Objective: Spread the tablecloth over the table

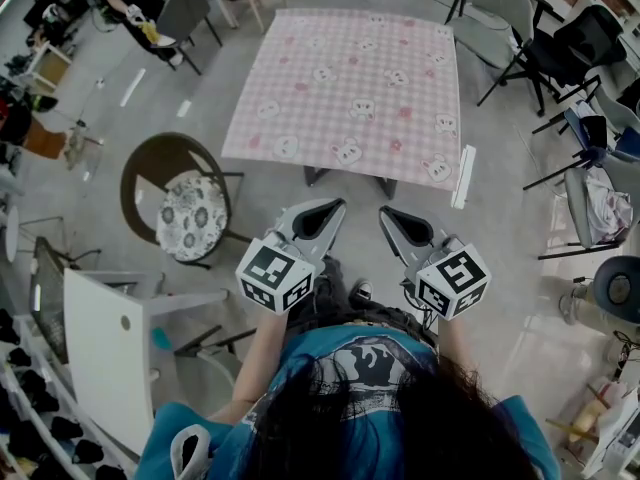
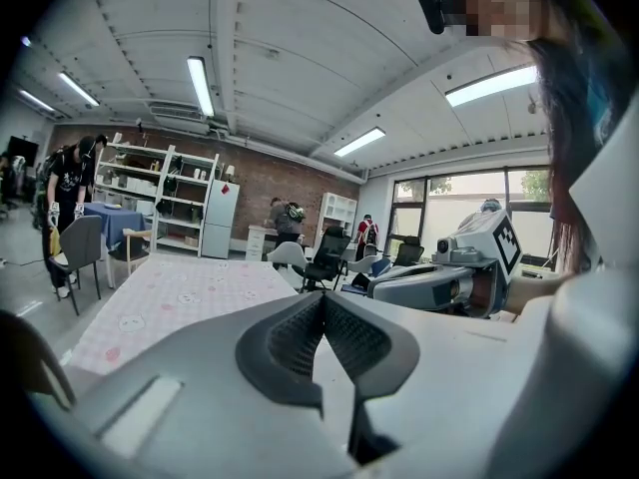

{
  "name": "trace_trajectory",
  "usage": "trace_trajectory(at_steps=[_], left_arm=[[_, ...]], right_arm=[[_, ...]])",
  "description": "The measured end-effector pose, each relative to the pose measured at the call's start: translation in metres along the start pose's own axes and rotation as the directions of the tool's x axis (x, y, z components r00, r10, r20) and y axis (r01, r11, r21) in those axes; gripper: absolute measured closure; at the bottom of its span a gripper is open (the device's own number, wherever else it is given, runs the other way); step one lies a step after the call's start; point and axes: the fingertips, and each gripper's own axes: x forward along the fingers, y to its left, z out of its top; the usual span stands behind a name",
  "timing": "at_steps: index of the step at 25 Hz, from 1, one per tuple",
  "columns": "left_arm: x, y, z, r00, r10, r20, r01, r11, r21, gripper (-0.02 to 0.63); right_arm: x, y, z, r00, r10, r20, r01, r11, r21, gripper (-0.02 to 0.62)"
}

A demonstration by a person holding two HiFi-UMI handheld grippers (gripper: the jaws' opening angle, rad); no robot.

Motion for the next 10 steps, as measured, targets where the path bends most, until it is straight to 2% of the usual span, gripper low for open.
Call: trace_trajectory(at_steps=[10], left_arm=[[0.0026,-0.0018,-0.005,1.0,0.002,-0.018,-0.002,1.0,-0.004,0.591]], right_arm=[[0.0005,0.0,-0.0061,1.0,0.014,-0.025,-0.014,1.0,-0.014,0.594]])
